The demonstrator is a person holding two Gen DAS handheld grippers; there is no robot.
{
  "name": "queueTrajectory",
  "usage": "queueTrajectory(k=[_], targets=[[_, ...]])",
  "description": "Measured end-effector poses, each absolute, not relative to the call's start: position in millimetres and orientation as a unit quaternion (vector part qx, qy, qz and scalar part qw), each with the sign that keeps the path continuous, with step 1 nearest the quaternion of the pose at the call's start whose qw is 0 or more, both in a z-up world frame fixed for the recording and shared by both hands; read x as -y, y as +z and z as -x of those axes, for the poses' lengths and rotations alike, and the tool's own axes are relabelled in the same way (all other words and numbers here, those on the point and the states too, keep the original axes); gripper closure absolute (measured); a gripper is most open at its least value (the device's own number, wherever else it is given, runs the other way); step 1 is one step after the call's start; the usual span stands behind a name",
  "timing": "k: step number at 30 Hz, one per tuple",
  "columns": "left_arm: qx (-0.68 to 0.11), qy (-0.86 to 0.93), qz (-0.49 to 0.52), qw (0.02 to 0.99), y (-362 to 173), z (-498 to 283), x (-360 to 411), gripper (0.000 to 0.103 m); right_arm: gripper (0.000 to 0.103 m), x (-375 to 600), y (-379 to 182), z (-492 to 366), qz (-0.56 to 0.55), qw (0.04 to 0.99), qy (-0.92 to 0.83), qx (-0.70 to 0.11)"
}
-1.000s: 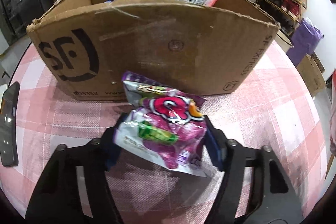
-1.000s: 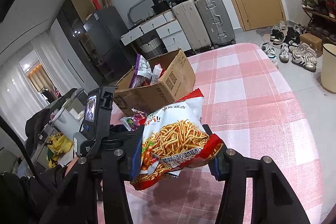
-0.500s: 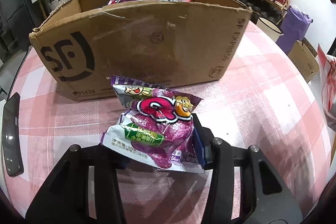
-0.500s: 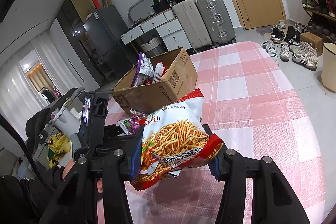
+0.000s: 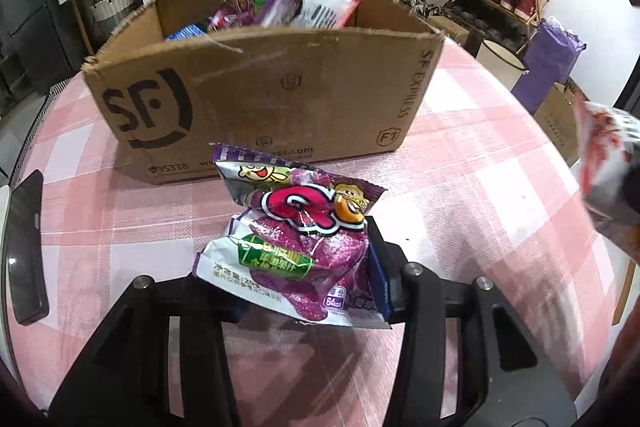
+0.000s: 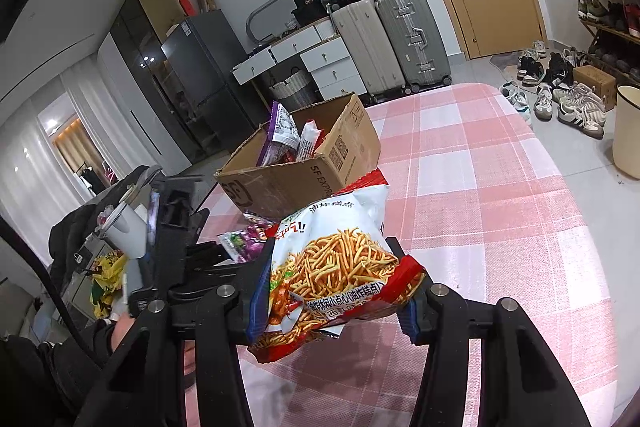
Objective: Organize snacks
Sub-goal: 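Carry the purple candy bag and stick-snack bag over the box with both grippers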
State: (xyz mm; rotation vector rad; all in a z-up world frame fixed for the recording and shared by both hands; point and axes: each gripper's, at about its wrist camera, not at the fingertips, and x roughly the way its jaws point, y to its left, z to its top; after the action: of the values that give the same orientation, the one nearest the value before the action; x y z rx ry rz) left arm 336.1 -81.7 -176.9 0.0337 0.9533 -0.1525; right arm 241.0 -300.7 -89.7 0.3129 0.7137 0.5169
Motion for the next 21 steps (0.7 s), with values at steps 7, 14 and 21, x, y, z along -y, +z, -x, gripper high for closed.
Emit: queueTrajectory(k=[7,14,21], targets=[[-0.438,-0.079,-0.016,0.895,-140,-321,66,0.060,0.052,290,-83,-239,-0.146,0.894,0.256,-0.339],[-0.408,-0.073,-0.040,0.909,-100,-293,56,0.059,0.052,277,-66,-235,-0.141,0.895,0.273,-0.322],[-0.389,-0.072,-0.037,0.918,-57,-262,42,0.059,0.052,262,-45,-230,-0.135,0.896,0.293,-0.306]])
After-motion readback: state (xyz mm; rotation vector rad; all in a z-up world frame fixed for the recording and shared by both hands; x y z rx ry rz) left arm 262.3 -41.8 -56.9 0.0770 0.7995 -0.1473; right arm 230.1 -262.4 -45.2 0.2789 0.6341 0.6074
